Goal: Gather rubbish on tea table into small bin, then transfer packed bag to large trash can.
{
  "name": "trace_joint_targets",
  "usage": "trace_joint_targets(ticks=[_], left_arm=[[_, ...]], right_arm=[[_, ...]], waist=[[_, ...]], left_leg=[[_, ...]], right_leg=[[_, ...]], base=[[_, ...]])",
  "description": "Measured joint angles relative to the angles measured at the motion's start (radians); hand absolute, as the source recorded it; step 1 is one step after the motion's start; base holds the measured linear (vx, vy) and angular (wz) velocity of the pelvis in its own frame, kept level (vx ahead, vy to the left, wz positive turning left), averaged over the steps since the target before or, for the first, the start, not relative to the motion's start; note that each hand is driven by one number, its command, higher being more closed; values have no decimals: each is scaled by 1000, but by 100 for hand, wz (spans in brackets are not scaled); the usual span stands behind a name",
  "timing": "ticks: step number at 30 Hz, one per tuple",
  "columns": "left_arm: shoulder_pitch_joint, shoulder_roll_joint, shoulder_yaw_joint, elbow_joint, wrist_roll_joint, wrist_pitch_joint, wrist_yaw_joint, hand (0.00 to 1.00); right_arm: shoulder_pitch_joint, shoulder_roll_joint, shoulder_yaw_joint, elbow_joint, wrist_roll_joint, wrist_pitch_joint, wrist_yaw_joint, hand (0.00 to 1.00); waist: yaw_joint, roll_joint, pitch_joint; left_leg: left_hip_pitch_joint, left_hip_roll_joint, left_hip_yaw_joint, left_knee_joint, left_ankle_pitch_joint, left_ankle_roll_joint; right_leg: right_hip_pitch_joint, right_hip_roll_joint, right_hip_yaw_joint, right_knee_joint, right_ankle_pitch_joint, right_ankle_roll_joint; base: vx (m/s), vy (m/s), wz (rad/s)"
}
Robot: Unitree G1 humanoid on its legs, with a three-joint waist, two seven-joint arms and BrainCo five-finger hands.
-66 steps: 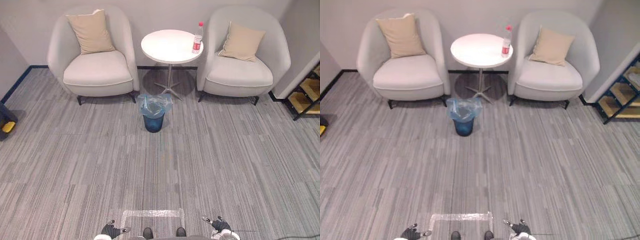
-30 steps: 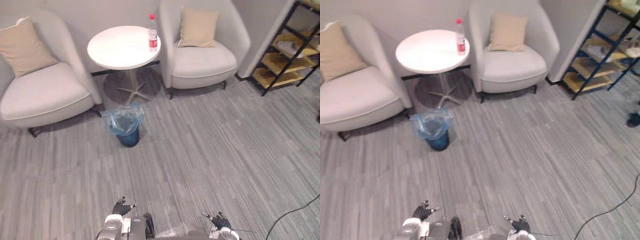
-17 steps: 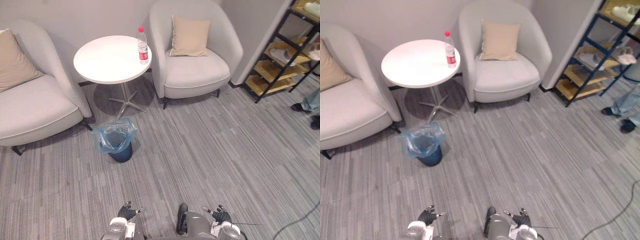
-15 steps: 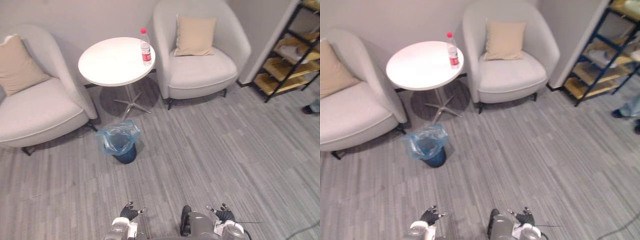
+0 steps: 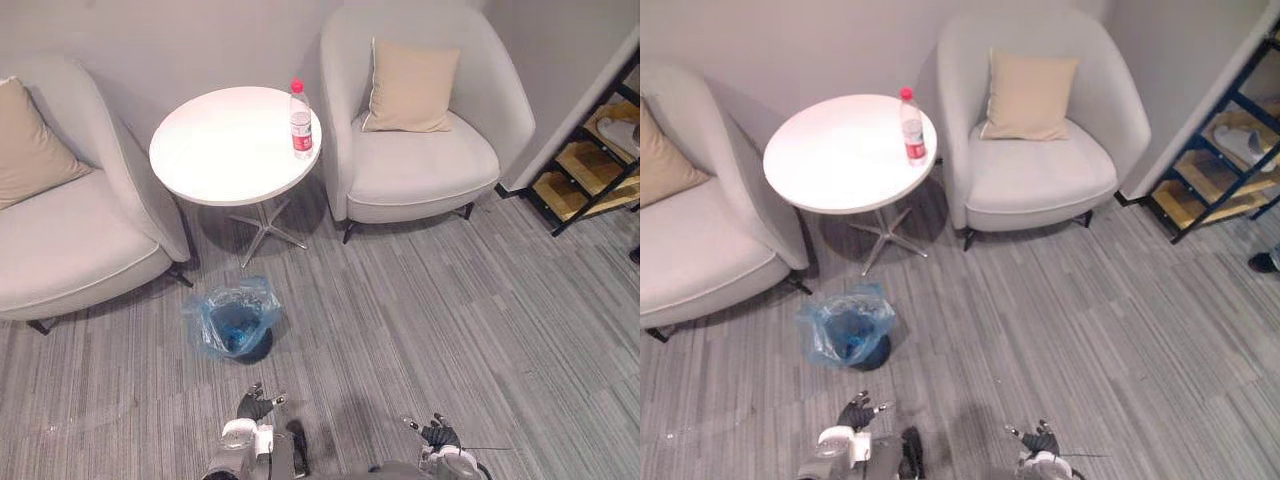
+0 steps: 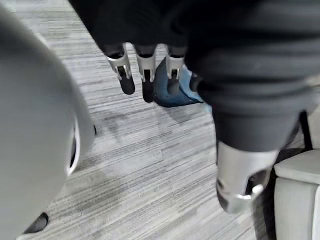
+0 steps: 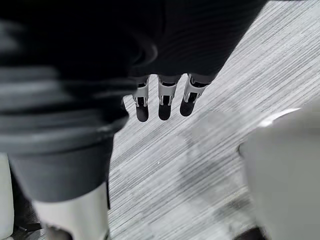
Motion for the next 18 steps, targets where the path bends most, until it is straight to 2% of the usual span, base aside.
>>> trace_joint_targets(ticks=[1, 2, 3, 4, 5, 6, 7, 8, 9, 10, 11, 12, 13, 14, 15, 16, 17, 18], left_arm=[[1, 3, -7, 0, 0, 0, 0, 0], [4, 20, -21, 2, 0, 1, 0, 0], [5, 22, -15, 15, 0, 1, -1, 0], [0, 23, -17, 28, -1, 8, -1, 0], [2, 28, -28, 49, -1, 12, -1, 0], [7, 28, -28, 57, -1, 12, 0, 0], [9, 29, -29, 64, -1, 12, 0, 0], [5, 29, -35, 68, 0, 11, -1, 0], [-1, 33, -52, 74, 0, 11, -1, 0], [2, 36, -56, 80, 0, 11, -2, 0], [8, 38, -59, 84, 1, 11, -2, 0], [9, 13, -53, 87, 2, 9, -3, 0], [7, 9, -47, 86, 2, 9, -9, 0], [3, 7, -40, 85, 2, 9, -10, 0], [1, -3, -22, 85, 3, 11, -10, 0], [1, -16, 1, 80, 2, 12, -11, 0], [1, -26, 24, 53, 2, 11, -12, 0], [2, -27, 28, 35, 1, 10, -12, 0]], right_arm=[[-1, 1, -5, 2, -1, 0, 1, 0], [-10, 2, -19, 19, -4, 0, 3, 0], [-12, 5, -23, 32, -10, 0, 5, 0], [-18, -9, -24, 35, -11, -1, 5, 0], [-21, -15, -23, 35, -13, 0, 7, 0], [-15, -15, -23, 24, -12, -1, 9, 0], [-15, -17, -21, 11, -12, -2, 9, 0], [-16, -23, -21, 5, -11, -4, 13, 0], [-24, -25, -21, -3, -11, -4, 15, 0], [-22, -28, -20, -6, -11, -4, 14, 0], [-7, -34, -20, 2, -7, -5, 17, 0], [-9, -59, -23, 9, -9, -4, 15, 0], [-12, -73, -23, 15, -10, -3, 15, 0], [-16, -74, -22, 16, -10, -3, 15, 0], [-17, -73, -21, 20, -9, -3, 15, 0], [-14, -71, -20, 18, -2, -2, 12, 0], [-8, -69, -6, 13, 2, -1, 10, 0], [-6, -65, 8, 10, 5, -1, 6, 0]], waist=[[-1, 0, -2], [1, -5, -5], [2, -1, -12], [-3, 3, -9], [-27, 13, -10], [-42, 21, -14], [-45, 32, -20], [-54, 41, -24], [-64, 43, -22], [-67, 37, -24], [-69, 20, -27], [-58, 65, -28], [-48, 77, -32], [-51, 80, -27], [-53, 89, -19], [-54, 87, -15], [-50, 76, -2], [-44, 73, 2]], left_leg=[[5, -1, -1, 0, -3, 4], [41, -14, -12, -20, -18, 6], [85, -32, -25, -65, -37, -1], [152, -38, -54, -111, -57, -1], [192, -30, -63, -119, -76, 10], [220, -16, -69, -126, -87, 4], [233, 4, -77, -128, -92, -7], [230, 32, -93, -130, -98, -18], [238, 50, -123, -136, -97, -19], [243, 55, -146, -138, -97, -26], [264, 55, -182, -131, -107, -66], [274, 100, -204, -122, -113, -86], [267, 113, -219, -105, -91, -115], [261, 117, -224, -84, -73, -136], [235, 127, -237, 5, -56, -162], [174, 135, -252, 154, -35, -178], [85, 159, -258, 361, 15, -160], [46, 177, -242, 461, 6, -147]], right_leg=[[-4, -1, 0, 16, -4, 5], [-17, -5, -11, 60, 36, 30], [-26, -20, -32, 129, 56, 74], [-97, -44, -32, 312, 108, 79], [-137, -52, -44, 395, 41, 13], [-160, -37, -61, 376, -21, -26], [-208, -13, -74, 336, -64, -56], [-278, 28, -68, 245, -70, -60], [-327, 54, -52, 134, -43, -49], [-332, 74, -28, 21, 16, -41], [-314, 79, -1, -95, 178, -76], [-290, 104, -36, -79, 165, -87], [-281, 111, -43, -74, 137, -100], [-269, 110, -50, -70, 114, -104], [-239, 112, -68, -72, 92, -114], [-206, 110, -77, -87, 76, -121], [-157, 107, -88, -113, 68, -130], [-123, 109, -92, -131, 59, -140]], base=[[359, 38, 3], [296, 27, -9], [351, 51, -17], [278, 16, 3], [353, -59, 18], [288, -112, 30], [294, -143, 31], [338, -173, 51], [364, -202, 69], [429, -236, 91], [434, -241, 70], [509, -270, 53], [411, -217, 24], [380, -232, 32], [350, -238, 39], [395, -244, 34], [295, -155, 20], [260, -90, 8]])
